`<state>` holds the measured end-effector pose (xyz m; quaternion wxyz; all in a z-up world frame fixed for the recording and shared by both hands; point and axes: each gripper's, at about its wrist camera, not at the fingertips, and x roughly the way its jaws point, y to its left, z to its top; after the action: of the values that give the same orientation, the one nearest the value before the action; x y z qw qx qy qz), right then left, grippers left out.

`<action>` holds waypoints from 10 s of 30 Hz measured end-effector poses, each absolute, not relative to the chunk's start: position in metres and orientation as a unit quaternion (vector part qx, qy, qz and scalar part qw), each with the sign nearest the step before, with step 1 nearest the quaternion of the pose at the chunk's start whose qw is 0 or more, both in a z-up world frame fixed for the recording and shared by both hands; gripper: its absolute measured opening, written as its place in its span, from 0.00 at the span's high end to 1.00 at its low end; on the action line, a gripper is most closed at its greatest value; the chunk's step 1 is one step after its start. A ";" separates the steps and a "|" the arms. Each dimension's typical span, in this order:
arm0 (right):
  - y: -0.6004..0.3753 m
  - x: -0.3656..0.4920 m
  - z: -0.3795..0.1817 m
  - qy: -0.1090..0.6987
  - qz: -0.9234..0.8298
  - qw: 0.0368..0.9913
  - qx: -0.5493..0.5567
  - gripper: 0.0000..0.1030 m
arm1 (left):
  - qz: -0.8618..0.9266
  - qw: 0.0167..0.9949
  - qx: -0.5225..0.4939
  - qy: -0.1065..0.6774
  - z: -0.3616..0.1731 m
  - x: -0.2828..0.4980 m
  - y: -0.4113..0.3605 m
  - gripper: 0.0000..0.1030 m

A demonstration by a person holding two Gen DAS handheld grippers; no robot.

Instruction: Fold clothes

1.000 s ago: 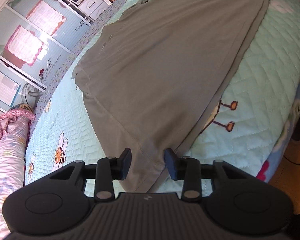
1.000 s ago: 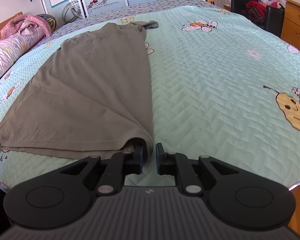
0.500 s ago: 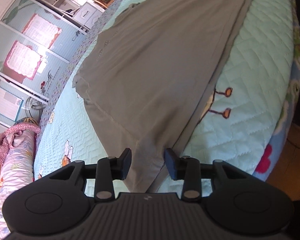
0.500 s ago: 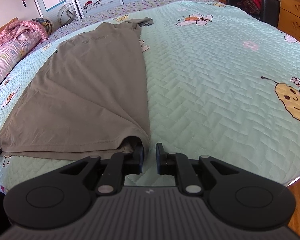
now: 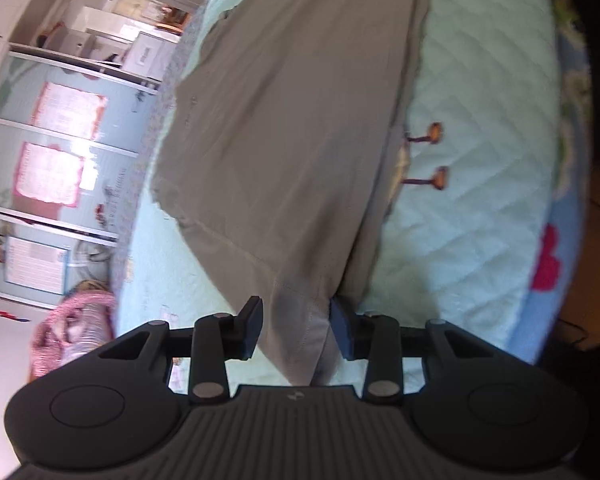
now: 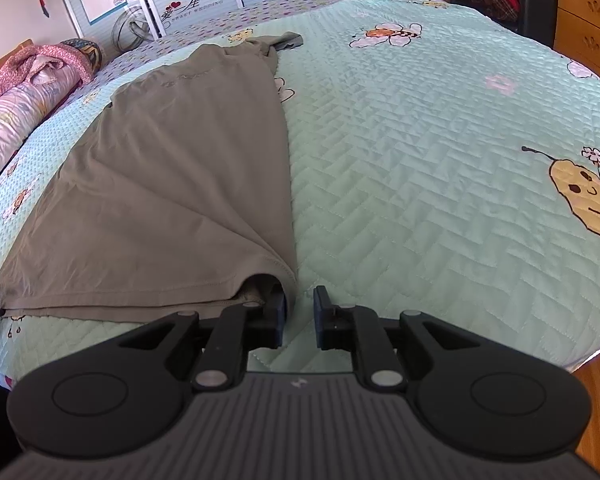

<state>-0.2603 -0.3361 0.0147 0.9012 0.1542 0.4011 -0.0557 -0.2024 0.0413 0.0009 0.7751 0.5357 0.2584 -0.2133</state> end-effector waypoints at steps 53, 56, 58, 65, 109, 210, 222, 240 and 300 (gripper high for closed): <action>-0.264 -0.262 0.009 0.350 -0.020 0.936 0.001 0.73 | -0.017 0.911 0.147 0.385 0.041 -0.133 0.151 0.98; -0.264 -0.259 0.008 0.346 -0.023 0.938 0.002 0.74 | -0.024 0.910 0.155 0.385 0.043 -0.135 0.145 0.98; -0.265 -0.259 0.009 0.343 -0.023 0.939 0.001 0.77 | -0.029 0.911 0.164 0.378 0.045 -0.139 0.141 0.98; -0.288 -0.270 0.020 0.329 -0.043 0.942 0.060 0.98 | -0.052 0.911 0.209 0.350 0.053 -0.163 0.121 0.98; -0.355 -0.287 0.017 0.376 -0.088 0.898 0.213 0.98 | -0.082 0.862 0.394 0.307 0.038 -0.209 0.070 0.98; -0.292 0.127 0.017 0.355 0.233 0.905 -0.040 0.86 | -0.079 0.916 -0.019 0.393 0.002 0.080 -0.027 0.11; -0.301 0.116 0.037 0.285 0.149 0.947 0.002 0.62 | -0.095 0.922 -0.012 0.374 -0.002 0.074 -0.027 0.07; -0.383 0.134 0.069 0.199 -0.046 0.967 0.152 1.00 | -0.106 0.929 -0.005 0.354 -0.006 0.069 -0.029 0.01; -0.321 0.114 0.035 0.148 -0.045 0.943 0.295 0.52 | -0.018 0.932 -0.149 0.330 0.062 0.117 0.072 0.30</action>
<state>0.1143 -0.3206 0.0351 0.9430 0.2947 0.1478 -0.0453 0.1168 0.0715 0.0621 0.9319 -0.1490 0.3302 -0.0176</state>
